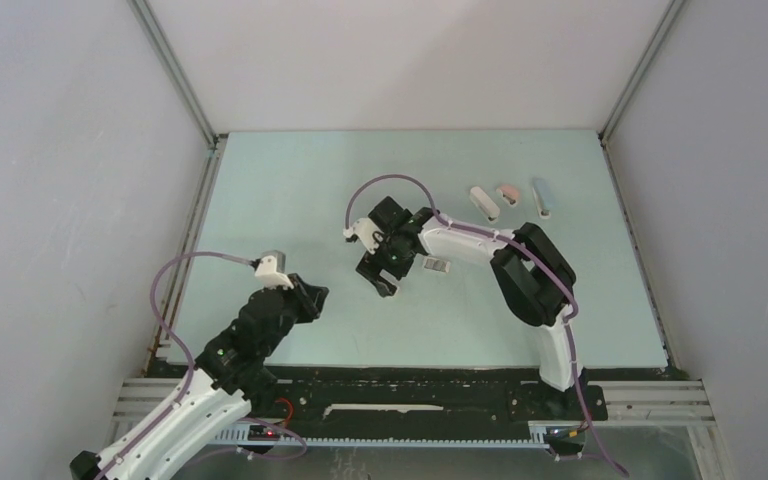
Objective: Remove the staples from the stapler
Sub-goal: Adjust the shell at the center of the board.
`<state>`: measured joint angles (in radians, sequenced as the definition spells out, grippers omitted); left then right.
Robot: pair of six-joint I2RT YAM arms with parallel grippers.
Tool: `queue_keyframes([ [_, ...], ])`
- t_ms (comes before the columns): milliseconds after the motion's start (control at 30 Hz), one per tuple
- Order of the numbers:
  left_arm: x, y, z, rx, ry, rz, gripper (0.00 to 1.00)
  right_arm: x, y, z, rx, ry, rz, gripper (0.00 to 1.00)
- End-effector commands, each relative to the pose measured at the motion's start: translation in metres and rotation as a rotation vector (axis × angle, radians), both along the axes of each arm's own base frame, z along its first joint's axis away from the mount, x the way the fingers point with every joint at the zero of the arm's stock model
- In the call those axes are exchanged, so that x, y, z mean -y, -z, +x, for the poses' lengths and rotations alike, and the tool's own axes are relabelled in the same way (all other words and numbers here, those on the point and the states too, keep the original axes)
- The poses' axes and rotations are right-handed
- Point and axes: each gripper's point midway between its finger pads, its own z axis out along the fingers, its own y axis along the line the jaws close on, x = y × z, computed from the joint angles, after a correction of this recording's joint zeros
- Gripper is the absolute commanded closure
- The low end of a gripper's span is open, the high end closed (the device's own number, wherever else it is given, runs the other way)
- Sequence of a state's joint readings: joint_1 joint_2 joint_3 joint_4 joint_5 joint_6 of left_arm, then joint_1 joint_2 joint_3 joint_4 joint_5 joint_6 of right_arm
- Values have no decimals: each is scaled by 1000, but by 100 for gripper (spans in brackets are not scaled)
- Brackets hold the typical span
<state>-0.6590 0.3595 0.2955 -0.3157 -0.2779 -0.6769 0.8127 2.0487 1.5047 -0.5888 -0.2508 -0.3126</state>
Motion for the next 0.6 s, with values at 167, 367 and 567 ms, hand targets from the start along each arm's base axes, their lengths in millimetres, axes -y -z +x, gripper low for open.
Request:
queue_keyframes([
  [167, -8, 19, -5, -36, -16, 35, 74, -3, 13, -14, 9, -28, -75, 17],
  [367, -7, 19, -8, -35, -7, 22, 74, 5, 21, -20, -12, -37, -102, 30],
  [567, -4, 17, -10, -34, 15, 13, 74, 18, 18, -27, -6, -76, -105, 42],
])
